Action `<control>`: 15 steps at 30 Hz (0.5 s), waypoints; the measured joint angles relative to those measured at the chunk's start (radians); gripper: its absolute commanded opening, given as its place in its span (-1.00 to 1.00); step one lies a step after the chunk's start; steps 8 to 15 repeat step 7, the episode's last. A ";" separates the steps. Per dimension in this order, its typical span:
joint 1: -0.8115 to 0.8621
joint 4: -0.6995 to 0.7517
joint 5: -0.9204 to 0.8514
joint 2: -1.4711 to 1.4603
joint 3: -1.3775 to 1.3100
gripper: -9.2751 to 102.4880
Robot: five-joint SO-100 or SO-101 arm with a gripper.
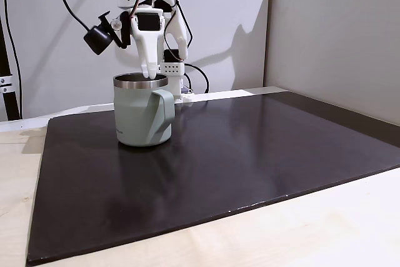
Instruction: Grasp a gauze and put it in the cup.
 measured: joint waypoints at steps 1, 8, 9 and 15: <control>-0.002 0.000 0.000 0.000 0.000 -0.32; 0.000 0.000 0.000 0.025 0.005 -0.32; 0.000 0.000 0.000 0.025 0.005 -0.32; 0.000 0.000 0.000 0.025 0.005 -0.32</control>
